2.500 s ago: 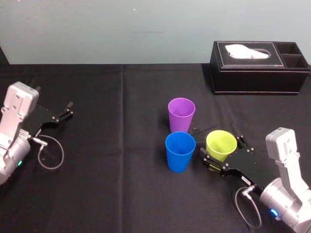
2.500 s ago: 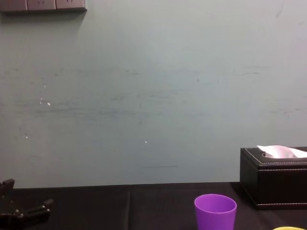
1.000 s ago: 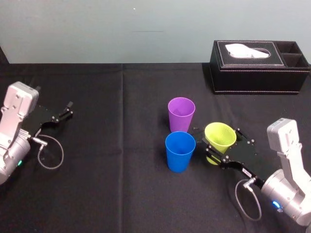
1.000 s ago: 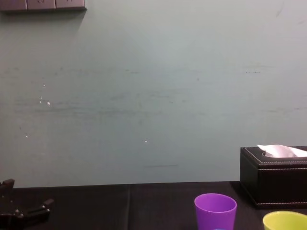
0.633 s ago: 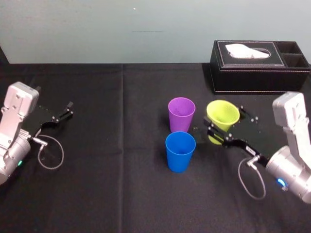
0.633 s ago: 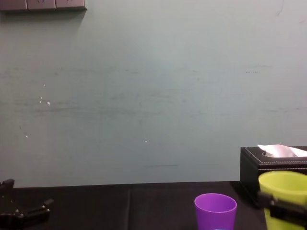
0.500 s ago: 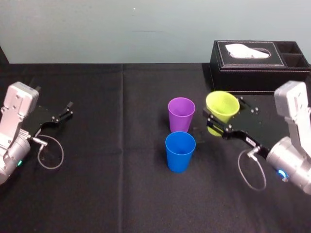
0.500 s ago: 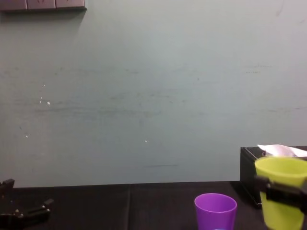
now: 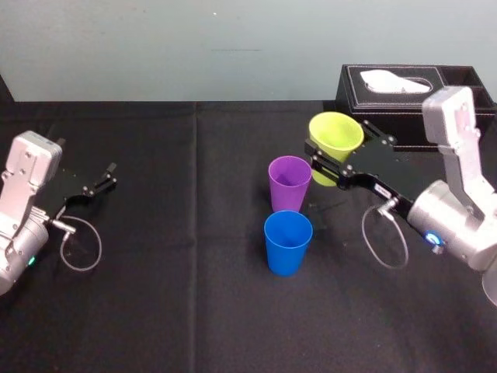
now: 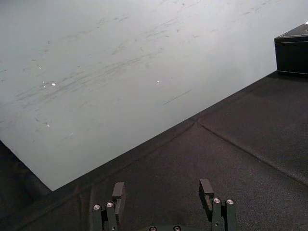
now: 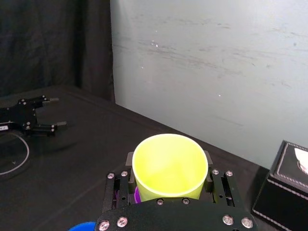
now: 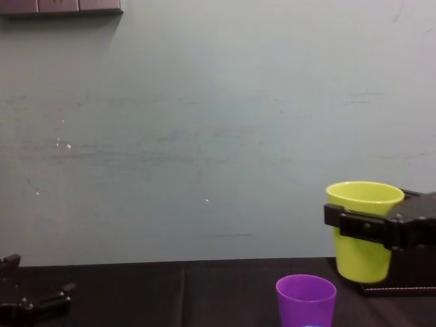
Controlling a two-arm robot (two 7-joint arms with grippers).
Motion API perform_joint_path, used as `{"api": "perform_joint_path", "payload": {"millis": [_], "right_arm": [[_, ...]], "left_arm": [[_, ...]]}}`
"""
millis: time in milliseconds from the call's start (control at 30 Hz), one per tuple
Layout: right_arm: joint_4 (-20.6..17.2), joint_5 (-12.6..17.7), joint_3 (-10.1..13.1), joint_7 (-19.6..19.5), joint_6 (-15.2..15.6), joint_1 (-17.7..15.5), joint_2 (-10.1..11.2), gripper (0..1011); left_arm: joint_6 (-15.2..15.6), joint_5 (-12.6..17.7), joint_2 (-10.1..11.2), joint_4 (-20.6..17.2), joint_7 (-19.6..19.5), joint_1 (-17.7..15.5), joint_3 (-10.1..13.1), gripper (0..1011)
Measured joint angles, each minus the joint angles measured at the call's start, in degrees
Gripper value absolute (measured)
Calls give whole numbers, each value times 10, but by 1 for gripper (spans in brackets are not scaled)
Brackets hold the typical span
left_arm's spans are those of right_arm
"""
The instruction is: Stack the three plastic cups sequentially using one hand.
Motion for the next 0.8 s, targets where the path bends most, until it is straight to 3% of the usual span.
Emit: {"api": "perform_joint_path", "payload": {"millis": [433,800], "right_arm": [[68,1,-40,9,-2,68,-22,752],[121,3,-61,18,-19,103,-39,752]], "left_arm": [[0,0,0,0,0,0,0,1011],[0,0,0,0,0,0,0,1011]]}}
